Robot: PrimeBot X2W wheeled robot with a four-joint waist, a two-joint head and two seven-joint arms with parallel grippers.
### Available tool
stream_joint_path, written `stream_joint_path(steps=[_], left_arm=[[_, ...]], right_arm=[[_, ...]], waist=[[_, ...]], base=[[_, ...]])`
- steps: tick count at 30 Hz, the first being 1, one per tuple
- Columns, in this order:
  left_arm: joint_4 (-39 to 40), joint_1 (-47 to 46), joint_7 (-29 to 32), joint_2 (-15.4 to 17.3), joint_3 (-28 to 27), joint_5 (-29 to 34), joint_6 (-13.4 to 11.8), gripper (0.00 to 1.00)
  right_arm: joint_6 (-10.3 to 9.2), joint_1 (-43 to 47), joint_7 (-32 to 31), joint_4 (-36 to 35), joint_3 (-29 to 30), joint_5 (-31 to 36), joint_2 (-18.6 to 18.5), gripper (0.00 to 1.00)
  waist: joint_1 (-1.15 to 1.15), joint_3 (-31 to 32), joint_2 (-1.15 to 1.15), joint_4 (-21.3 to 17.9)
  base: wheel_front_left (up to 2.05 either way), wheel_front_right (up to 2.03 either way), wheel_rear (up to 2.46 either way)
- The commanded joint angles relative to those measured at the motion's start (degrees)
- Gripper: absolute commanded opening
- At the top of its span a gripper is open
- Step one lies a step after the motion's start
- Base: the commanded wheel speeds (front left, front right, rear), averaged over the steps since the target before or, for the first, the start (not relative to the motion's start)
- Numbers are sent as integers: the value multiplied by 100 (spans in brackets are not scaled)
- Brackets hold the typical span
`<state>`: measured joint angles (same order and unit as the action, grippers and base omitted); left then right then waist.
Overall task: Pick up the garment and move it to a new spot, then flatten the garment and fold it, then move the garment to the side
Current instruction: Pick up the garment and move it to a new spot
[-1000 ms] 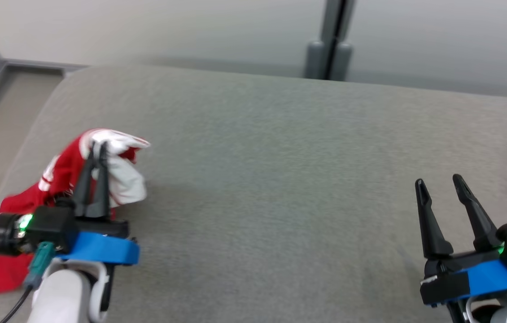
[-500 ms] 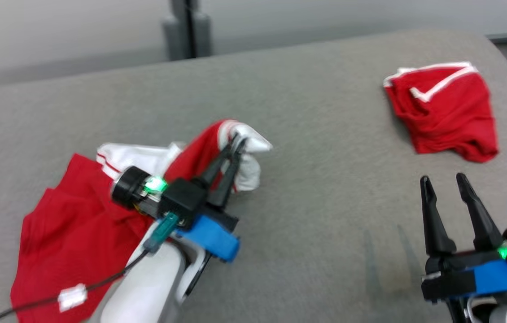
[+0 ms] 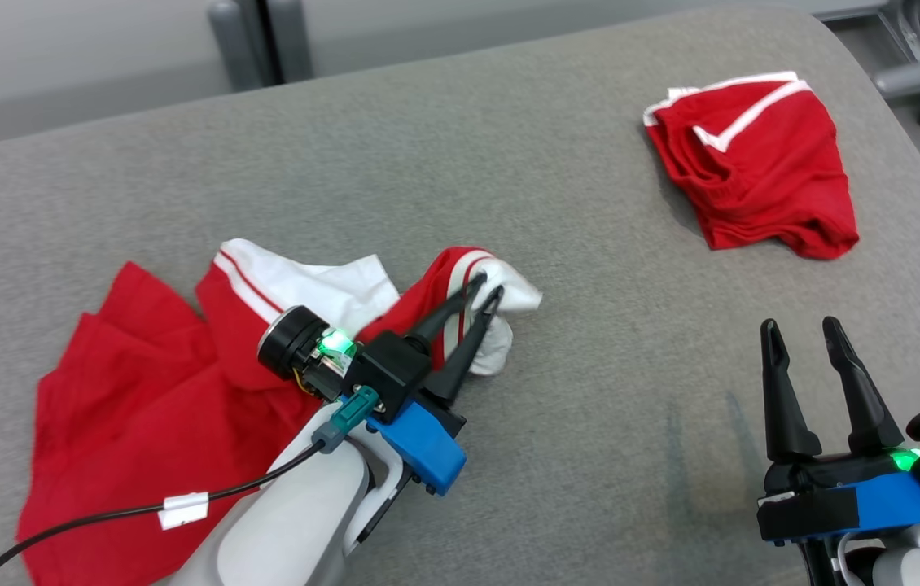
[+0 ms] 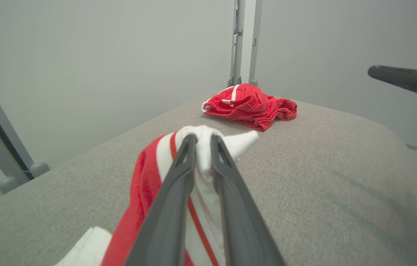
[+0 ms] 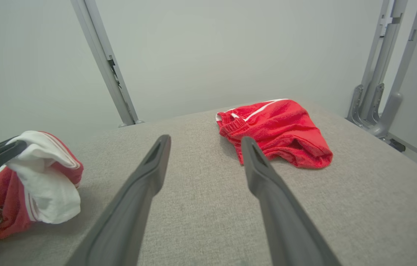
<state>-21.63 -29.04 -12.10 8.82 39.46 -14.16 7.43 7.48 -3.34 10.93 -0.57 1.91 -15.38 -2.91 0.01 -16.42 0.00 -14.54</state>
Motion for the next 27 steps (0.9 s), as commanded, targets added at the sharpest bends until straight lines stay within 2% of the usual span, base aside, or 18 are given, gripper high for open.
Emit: stream_joint_path(steps=[1,9,19,24,27], left_arm=[[43,-52,-86,10,-58,-50,-33,100],[313,349,-258,219,-569,-281,-458,100],[496,1250,-309,798,-1557,-712,-998,100],[616,1652,-314,998,-1827,-830,-1104,100],[719,1909,-312,1091,-1913,-897,-1069,100]], right_arm=[[2,-91,37,17,2,34,-1,100],[3,-14,-135,-20,99,212,0,100],[2,212,-426,-101,171,363,-3,100],[2,309,-518,-75,177,373,-3,100],[2,405,-566,-37,171,362,-3,100]], waist=[[-1,54,0,86],[-1,452,0,752],[-1,906,0,1407],[-1,1079,0,1510],[-1,1208,0,1531]], base=[[0,0,0],[0,0,0],[0,0,0],[0,0,0],[0,0,0]])
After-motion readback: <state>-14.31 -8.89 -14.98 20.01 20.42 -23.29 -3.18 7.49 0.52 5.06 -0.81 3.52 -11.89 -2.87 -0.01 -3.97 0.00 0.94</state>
